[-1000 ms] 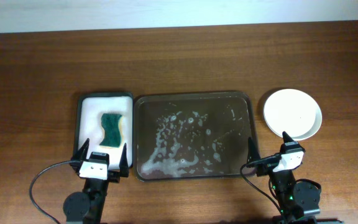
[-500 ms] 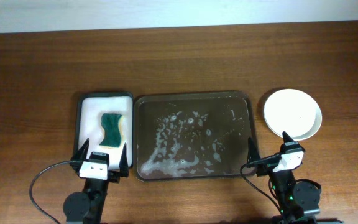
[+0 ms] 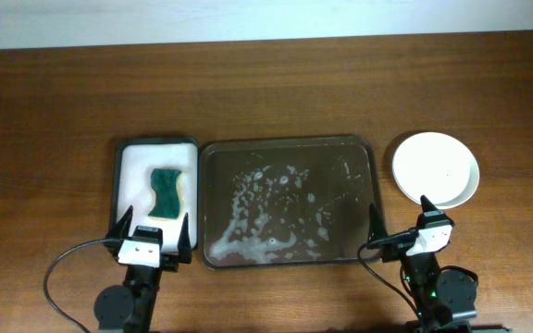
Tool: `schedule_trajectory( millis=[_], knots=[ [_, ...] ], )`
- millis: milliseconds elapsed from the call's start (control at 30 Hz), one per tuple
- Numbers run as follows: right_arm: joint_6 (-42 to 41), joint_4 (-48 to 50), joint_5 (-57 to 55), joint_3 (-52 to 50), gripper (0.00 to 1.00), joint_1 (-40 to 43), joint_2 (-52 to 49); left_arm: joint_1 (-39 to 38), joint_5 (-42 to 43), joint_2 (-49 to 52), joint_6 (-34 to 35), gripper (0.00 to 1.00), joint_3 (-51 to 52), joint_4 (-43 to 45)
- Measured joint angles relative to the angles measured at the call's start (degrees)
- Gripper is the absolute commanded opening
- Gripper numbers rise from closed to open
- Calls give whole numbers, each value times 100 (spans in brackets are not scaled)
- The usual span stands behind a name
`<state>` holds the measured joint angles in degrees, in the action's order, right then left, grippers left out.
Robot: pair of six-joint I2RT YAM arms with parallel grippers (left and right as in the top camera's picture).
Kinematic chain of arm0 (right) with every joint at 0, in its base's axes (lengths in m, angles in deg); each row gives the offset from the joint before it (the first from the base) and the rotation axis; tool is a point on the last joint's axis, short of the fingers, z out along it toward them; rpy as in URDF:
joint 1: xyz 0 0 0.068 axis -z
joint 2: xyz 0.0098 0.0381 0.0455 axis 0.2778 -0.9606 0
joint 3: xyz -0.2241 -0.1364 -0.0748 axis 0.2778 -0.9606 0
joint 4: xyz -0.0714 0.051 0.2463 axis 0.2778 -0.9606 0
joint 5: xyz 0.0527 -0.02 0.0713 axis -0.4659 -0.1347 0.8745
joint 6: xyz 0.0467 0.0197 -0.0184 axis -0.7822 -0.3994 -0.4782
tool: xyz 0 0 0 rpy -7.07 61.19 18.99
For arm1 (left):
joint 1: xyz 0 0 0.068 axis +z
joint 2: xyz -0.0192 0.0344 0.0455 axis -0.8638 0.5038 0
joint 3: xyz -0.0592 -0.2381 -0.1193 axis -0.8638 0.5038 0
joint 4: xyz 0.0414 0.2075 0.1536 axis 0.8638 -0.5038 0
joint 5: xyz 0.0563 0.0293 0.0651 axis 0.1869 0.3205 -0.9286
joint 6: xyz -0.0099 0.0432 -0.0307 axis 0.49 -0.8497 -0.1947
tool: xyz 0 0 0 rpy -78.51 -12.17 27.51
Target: Clean dirty plates on tray and stack at the side
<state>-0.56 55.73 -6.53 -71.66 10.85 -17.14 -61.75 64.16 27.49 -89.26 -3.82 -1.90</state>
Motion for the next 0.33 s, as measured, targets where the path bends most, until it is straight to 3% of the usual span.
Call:
schedule_trajectory(
  millis=[333],
  knots=[
    [26, 0, 0, 0, 99, 0, 0, 0, -2, 0, 0, 99, 0, 0]
  ],
)
